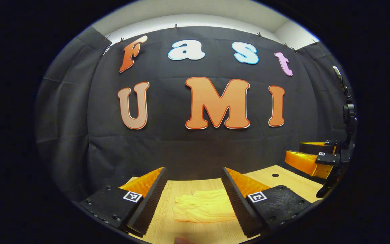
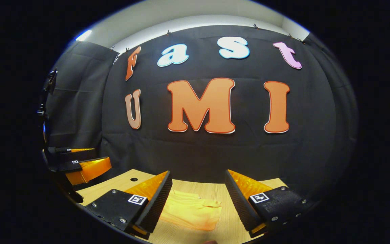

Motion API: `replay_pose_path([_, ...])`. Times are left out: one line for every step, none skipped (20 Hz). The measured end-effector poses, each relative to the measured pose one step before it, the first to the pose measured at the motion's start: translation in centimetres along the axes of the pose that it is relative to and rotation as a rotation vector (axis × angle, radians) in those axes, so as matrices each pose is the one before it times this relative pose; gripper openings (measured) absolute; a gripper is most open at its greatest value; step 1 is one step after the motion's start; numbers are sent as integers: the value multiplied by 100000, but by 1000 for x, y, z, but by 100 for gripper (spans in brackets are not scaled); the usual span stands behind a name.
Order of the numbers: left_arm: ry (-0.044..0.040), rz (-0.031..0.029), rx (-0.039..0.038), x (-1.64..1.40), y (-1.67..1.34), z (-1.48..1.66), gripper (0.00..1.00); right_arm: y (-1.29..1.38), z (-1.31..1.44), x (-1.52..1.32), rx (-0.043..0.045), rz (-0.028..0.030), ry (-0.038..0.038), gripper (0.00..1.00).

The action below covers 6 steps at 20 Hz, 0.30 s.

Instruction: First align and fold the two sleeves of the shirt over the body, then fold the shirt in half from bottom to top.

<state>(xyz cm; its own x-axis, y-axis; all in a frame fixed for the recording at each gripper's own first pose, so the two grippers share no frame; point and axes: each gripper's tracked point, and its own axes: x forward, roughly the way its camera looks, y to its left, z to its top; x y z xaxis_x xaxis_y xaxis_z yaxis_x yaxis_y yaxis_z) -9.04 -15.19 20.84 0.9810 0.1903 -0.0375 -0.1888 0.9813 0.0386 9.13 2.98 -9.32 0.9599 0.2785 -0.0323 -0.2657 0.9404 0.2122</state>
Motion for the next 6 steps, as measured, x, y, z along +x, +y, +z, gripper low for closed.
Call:
replay_pose_path([-1483,134,768,-223,-257,160,97,222,-167,-578,-1,773,32,95])
replay_pose_path([-956,1153,1208,-522,-22,33,97,242,123,-458,-272,999,-853,95])
replay_pose_path([603,-69,283,-347,-392,-295,97,90,71,-557,-993,383,-1062,95])
replay_pose_path([217,-349,-317,-392,-404,-265,96,81,17,-358,-1033,508,-836,95])
replay_pose_path([13,-510,-324,50,-254,103,97,25,17,-393,-1398,446,-673,95])
replay_pose_path([-301,-73,63,-270,-389,-189,97,65,-88,-277,-1054,158,54,95])
